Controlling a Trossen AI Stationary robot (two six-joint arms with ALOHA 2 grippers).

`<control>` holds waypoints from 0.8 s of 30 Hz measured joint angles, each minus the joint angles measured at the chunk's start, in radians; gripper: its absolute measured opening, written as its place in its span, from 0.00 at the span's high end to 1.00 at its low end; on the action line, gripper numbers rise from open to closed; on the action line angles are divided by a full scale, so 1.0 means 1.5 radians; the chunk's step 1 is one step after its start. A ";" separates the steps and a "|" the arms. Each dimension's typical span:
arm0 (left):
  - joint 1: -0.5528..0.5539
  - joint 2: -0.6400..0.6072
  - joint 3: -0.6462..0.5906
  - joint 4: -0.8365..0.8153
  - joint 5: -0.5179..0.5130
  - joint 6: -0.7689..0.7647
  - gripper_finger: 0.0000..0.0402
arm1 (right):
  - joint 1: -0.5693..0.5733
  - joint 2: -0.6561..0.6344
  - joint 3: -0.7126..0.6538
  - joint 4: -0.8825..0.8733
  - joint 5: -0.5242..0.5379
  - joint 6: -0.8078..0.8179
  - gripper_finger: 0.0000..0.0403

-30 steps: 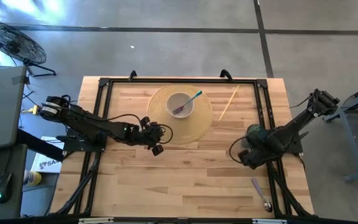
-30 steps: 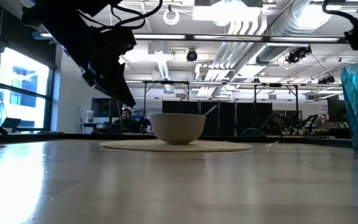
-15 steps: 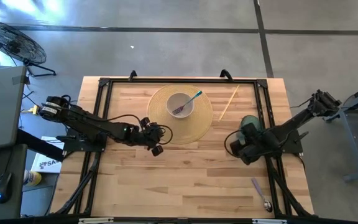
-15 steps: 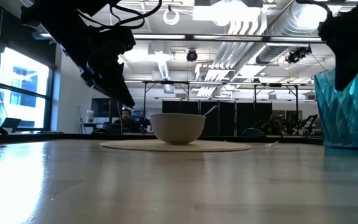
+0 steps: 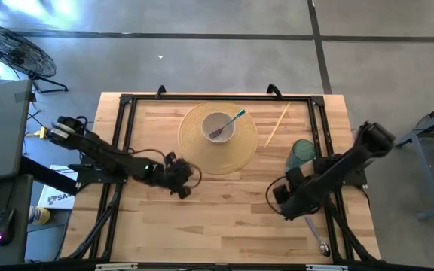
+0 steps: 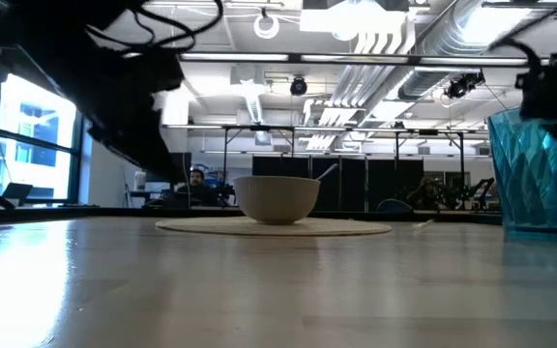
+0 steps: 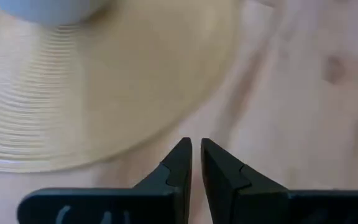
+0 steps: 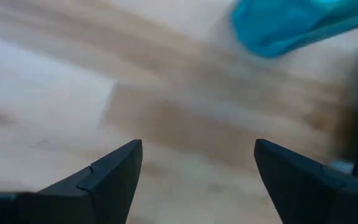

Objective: Pick & Place Utensil
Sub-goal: Put the blue cup on the brown mat to the right of the white bowl

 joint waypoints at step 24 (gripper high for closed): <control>-0.178 0.000 0.000 0.009 -0.054 -0.018 0.92 | -0.164 0.047 -0.115 0.070 0.095 -0.028 0.17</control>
